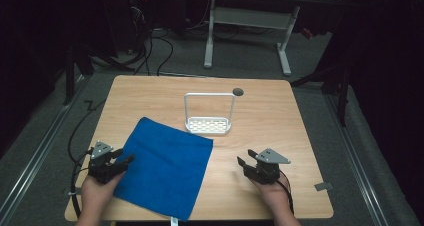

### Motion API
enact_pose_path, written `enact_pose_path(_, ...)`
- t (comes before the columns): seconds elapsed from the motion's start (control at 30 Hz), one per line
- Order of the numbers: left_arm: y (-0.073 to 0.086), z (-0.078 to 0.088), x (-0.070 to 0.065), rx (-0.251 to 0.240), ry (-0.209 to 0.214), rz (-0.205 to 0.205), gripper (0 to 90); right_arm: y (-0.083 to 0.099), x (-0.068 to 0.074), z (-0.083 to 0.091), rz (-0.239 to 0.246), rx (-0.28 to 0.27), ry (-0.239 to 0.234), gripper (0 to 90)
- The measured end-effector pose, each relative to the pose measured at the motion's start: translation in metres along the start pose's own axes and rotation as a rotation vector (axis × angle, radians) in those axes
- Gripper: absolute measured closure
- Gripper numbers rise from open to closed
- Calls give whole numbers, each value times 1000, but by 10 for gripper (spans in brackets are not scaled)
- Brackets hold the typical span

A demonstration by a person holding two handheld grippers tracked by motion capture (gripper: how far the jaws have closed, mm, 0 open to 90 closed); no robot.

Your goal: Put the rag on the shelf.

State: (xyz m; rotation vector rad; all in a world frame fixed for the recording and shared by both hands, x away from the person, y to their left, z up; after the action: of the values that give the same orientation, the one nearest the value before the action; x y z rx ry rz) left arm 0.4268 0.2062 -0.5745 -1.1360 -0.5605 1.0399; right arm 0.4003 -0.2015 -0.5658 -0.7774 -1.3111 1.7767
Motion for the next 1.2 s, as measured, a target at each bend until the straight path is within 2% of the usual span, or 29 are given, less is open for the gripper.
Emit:
enact_pose_path(0.07, -1, 1, 0, -5, 3, 16, 475, -1, 2, -1, 11, -12, -8, 481)
enact_pose_path(0.17, -1, 1, 1, -2, -2, 10, 463, -1, 3, -2, 21, -19, -12, 481)
enact_pose_path(0.3, 0, 1, 2, -2, -2, 18, 460, -5, 6, -2, 13, -35, -19, 472)
enact_pose_path(0.4, 1, 1, 2, 5, -1, 17, 459, -9, 11, -2, 8, -36, -36, 433)
enact_pose_path(0.43, 2, 0, 2, 14, 3, 13, 458, -12, 17, -4, -3, -34, -60, 405)
enact_pose_path(0.53, 3, 0, 2, 15, -1, 10, 457, -14, 23, -6, 3, -43, -78, 403)
enact_pose_path(0.6, 3, 1, 2, 15, 1, 10, 460, -14, 31, -11, 13, -30, -89, 409)
enact_pose_path(0.77, 6, 9, 5, 8, -4, 30, 465, -16, 43, -18, 11, -26, -111, 407)
enact_pose_path(0.87, 7, 15, 7, 3, -12, 32, 476, -18, 50, -23, 13, -20, -133, 405)
enact_pose_path(0.9, 10, 18, 8, 7, -16, 29, 479, -20, 58, -27, 15, -15, -157, 411)
enact_pose_path(0.93, 10, 18, 8, 7, -16, 29, 482, -20, 58, -27, 15, -15, -157, 411)
enact_pose_path(1.0, 13, 21, 10, 15, -33, 20, 490, -21, 70, -34, 15, -2, -188, 441)
enact_pose_path(1.03, 14, 23, 11, 16, -39, 21, 495, -21, 70, -34, 15, -2, -188, 441)
enact_pose_path(1.07, 17, 27, 12, 15, -42, 36, 505, -22, 77, -38, 12, 1, -210, 469)
enact_pose_path(1.2, 20, 31, 11, 20, -31, 44, 548, -22, 90, -44, 25, 12, -246, 520)
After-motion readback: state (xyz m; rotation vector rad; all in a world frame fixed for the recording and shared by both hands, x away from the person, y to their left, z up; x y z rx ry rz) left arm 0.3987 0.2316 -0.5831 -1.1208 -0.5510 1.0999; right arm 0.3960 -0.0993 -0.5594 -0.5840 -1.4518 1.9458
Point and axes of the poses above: each handheld gripper's, and its own axes: z roughly backward along the jaws, y roughly out of its underside, x roughly to its left, the point moved 10 cm from there along -z, roughly forward along the jaws, and after that the axes turned 15 degrees about -x, right-handed, at the moved point
